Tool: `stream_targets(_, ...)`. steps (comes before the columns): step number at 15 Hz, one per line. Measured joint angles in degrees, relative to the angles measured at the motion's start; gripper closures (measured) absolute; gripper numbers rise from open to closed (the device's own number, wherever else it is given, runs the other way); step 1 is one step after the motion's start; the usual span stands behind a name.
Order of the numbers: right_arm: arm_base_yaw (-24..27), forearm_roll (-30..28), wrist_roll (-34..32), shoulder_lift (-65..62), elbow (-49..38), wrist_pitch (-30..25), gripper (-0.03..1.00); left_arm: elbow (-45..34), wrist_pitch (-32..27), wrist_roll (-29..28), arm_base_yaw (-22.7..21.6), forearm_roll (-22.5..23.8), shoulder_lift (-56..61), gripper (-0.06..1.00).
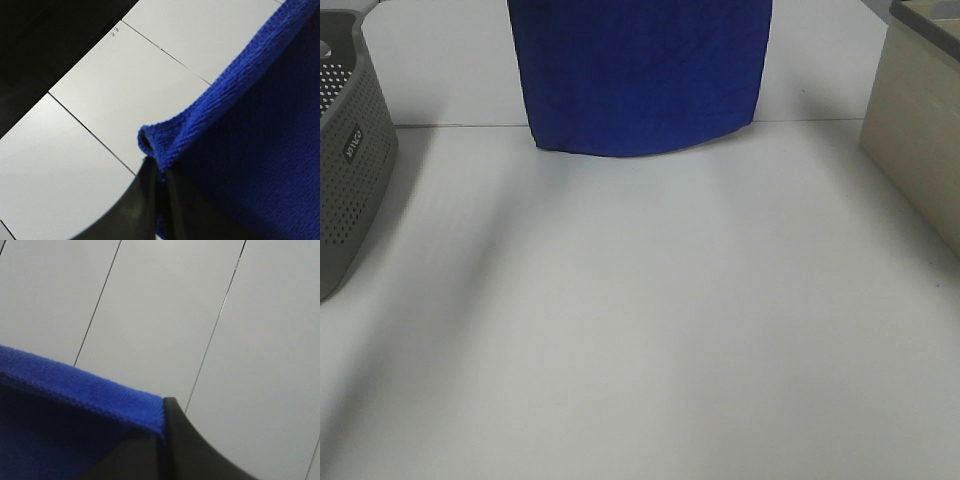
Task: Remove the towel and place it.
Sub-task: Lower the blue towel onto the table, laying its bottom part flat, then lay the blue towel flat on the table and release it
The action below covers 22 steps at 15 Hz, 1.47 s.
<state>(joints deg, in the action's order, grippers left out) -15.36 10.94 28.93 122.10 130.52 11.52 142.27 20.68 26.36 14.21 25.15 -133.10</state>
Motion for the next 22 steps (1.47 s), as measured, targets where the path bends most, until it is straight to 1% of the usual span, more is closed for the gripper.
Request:
stream_targets(2,0.0,0.06,-0.11,0.0,0.0,-2.81,0.95,0.0,-0.86,0.0,0.0,0.0,0.0,0.94)
stream_targets(3,0.0,0.52,-0.11,0.0,0.0,-5.04,0.95,0.0,-1.95,-0.29,0.0,0.0,0.06,0.94)
stream_targets(6,0.0,1.49,-0.11,0.0,0.0,-11.17,0.95,0.0,-8.19,-3.5,0.0,0.0,0.46,0.94)
stream_targets(7,0.0,2.23,-0.11,-0.8,0.0,-17.59,0.95,0.0,-16.9,-7.05,0.29,0.0,2.06,0.94)
stream_targets(8,-0.06,2.52,-0.11,-1.6,0.0,-21.14,0.95,0.0,-22.57,-8.59,0.8,0.0,3.38,0.94)
stream_targets(9,-0.06,2.69,-0.11,-2.12,0.0,-22.8,0.95,0.0,-25.27,-9.0,1.26,-0.06,4.13,0.94)
stream_targets(10,-0.06,3.5,-0.23,-3.21,0.0,-26.76,0.95,0.0,-32.09,-9.34,2.01,-0.92,5.44,0.94)
stream_targets(11,-0.06,4.07,-0.57,-4.35,0.0,-30.88,0.95,0.0,-38.73,-8.65,2.64,-2.98,6.76,0.94)
stream_targets(12,-0.11,4.35,-1.15,-5.61,0.0,-35.18,0.95,0.0,-44.75,-6.47,2.92,-5.73,8.31,0.94)
stream_targets(13,-0.11,4.58,-1.66,-6.93,0.0,-40.05,0.95,0.0,-51.05,-3.09,3.04,-9.8,9.8,0.94)
stream_targets(14,-0.11,4.7,-2.81,-8.02,0.0,-45.09,0.95,0.0,-58.04,1.55,3.09,-14.84,11.34,0.94)
stream_targets(15,-0.11,4.7,-4.01,-9.11,0.0,-51.05,0.95,0.0,-66.12,6.07,3.09,-19.02,13.01,0.94)
stream_targets(16,-0.11,4.7,-4.53,-10.08,0.0,-56.78,0.95,0.0,-73.74,9.22,3.09,-22.06,14.27,0.94)
stream_targets(17,-0.11,4.64,-4.58,-11.17,0.0,-61.65,0.95,0.0,-80.1,11.29,3.09,-24.47,15.58,0.94)
stream_targets(18,-0.11,4.81,-4.87,-12.26,0.0,-66.18,0.95,0.0,-85.83,12.2,3.09,-26.24,16.67,0.94)
stream_targets(19,-0.11,5.44,-5.39,-13.46,0.0,-70.87,0.95,0.0,-87.89,12.43,3.09,-27.1,17.19,0.94)
stream_targets(20,-0.11,5.84,-5.56,-14.04,0.0,-73.17,0.95,0.0,-89.67,12.32,3.09,-28.59,18.11,0.94)
stream_targets(21,-0.11,6.82,-5.67,-15.24,0.0,-78.95,0.95,-0.06,-90.24,11.4,3.04,-30.65,19.42,0.94)
stream_targets(22,-0.11,6.93,-6.19,-15.47,0.0,-80.79,0.95,-0.52,-90.36,9.68,3.04,-33.06,20.91,0.94)
